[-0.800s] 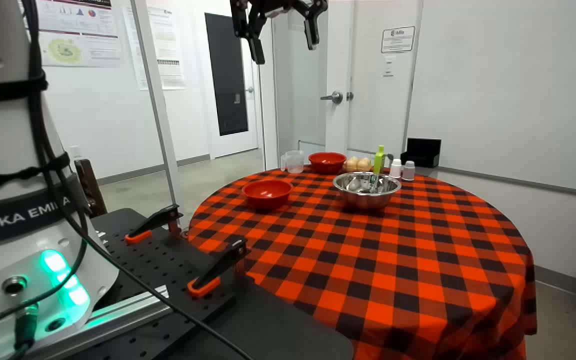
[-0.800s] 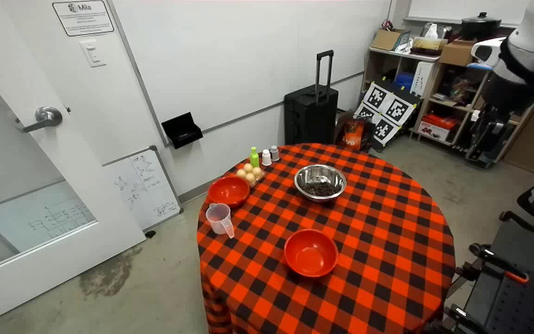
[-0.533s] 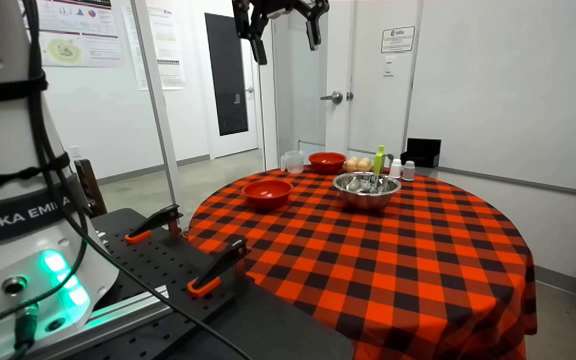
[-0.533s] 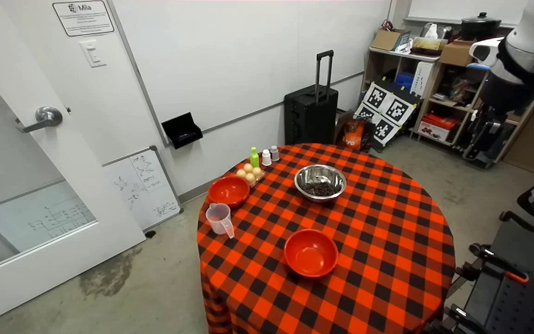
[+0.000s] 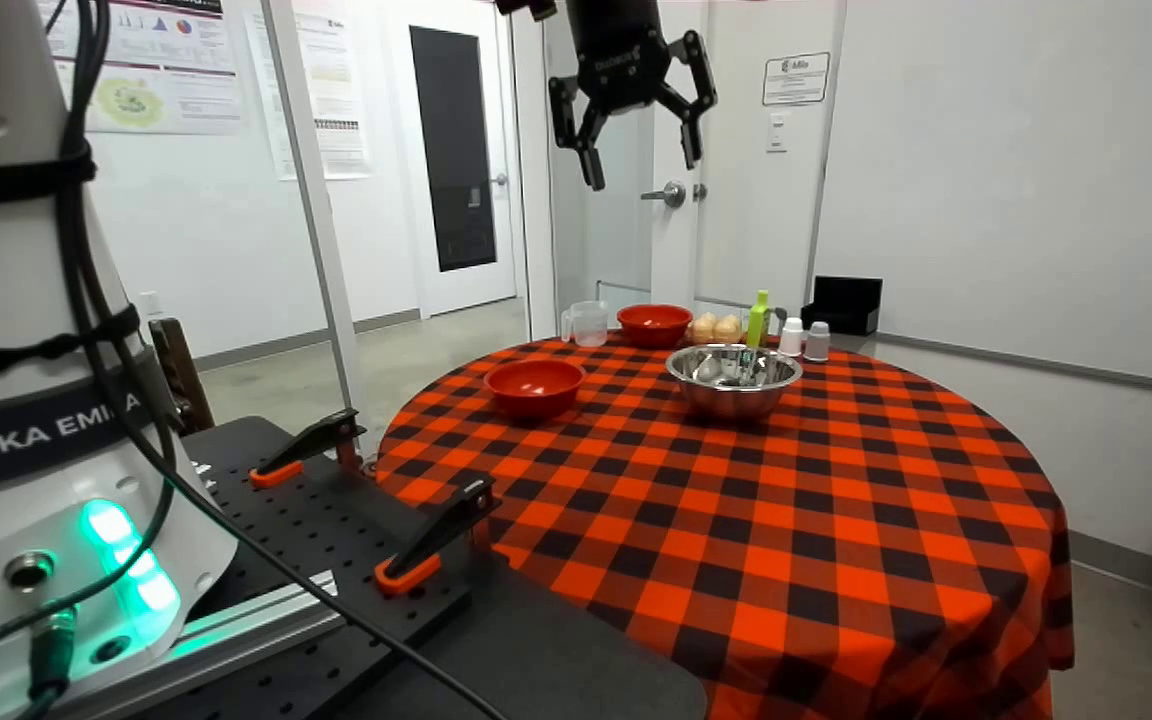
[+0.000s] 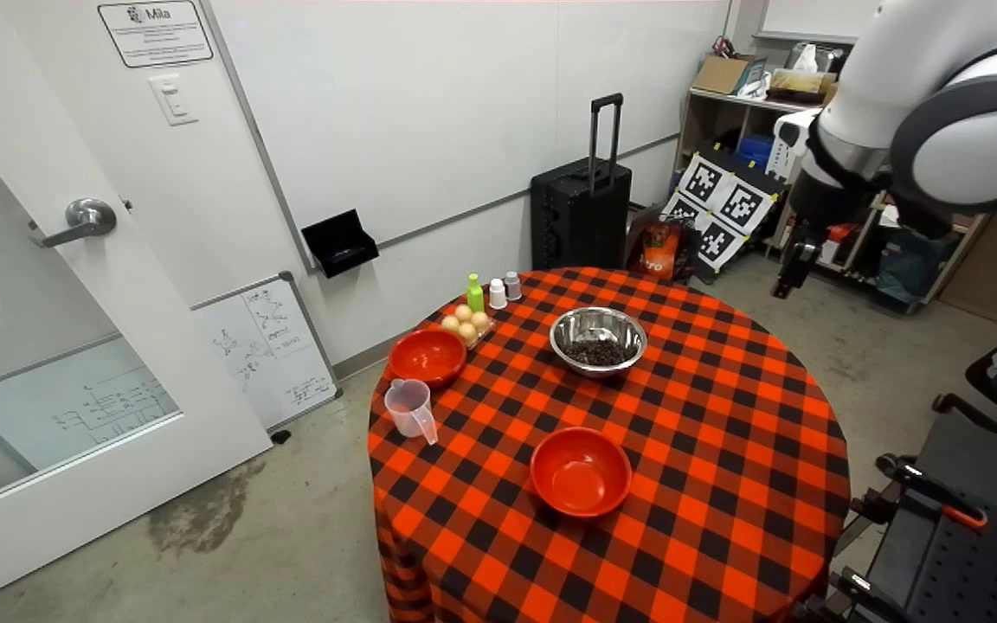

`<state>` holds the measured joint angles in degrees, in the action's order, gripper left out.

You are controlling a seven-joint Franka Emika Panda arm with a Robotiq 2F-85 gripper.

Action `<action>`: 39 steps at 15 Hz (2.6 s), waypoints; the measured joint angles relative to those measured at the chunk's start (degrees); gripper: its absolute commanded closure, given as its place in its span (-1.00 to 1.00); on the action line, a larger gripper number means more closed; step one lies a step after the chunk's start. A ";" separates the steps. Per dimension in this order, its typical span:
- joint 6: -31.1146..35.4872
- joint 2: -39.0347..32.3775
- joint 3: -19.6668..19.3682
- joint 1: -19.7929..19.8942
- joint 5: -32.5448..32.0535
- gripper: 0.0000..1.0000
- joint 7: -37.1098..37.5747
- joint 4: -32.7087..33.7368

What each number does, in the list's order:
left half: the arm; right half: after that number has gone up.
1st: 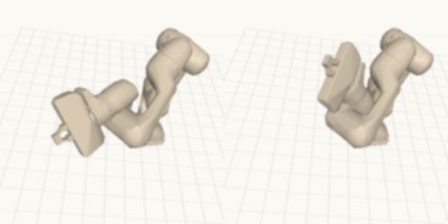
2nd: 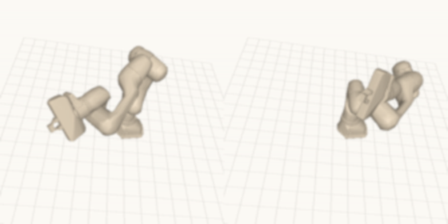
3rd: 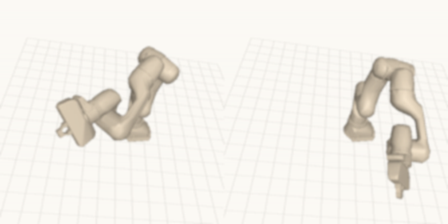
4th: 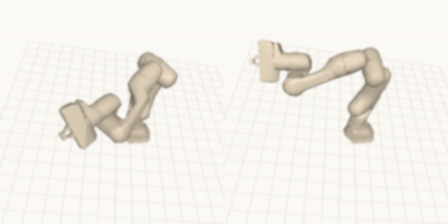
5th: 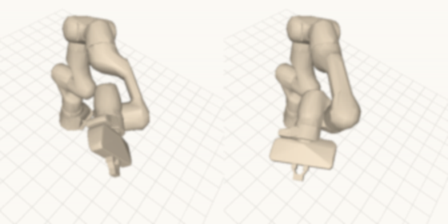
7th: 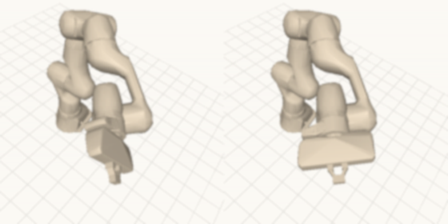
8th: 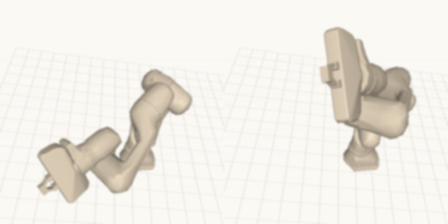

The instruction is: Pour the contents from the silver dish into the orange bowl closest to you

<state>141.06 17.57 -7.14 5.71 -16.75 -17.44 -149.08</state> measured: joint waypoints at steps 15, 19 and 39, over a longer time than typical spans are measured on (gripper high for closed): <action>-3.13 -50.40 1.27 3.04 6.55 -1.00 -0.14 42.46; -5.11 -59.91 1.83 5.67 10.61 -1.00 0.69 54.64; -17.63 -92.07 3.79 8.49 16.79 0.13 8.88 96.43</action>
<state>123.44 -74.50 -3.35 14.21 0.04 -8.56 -52.65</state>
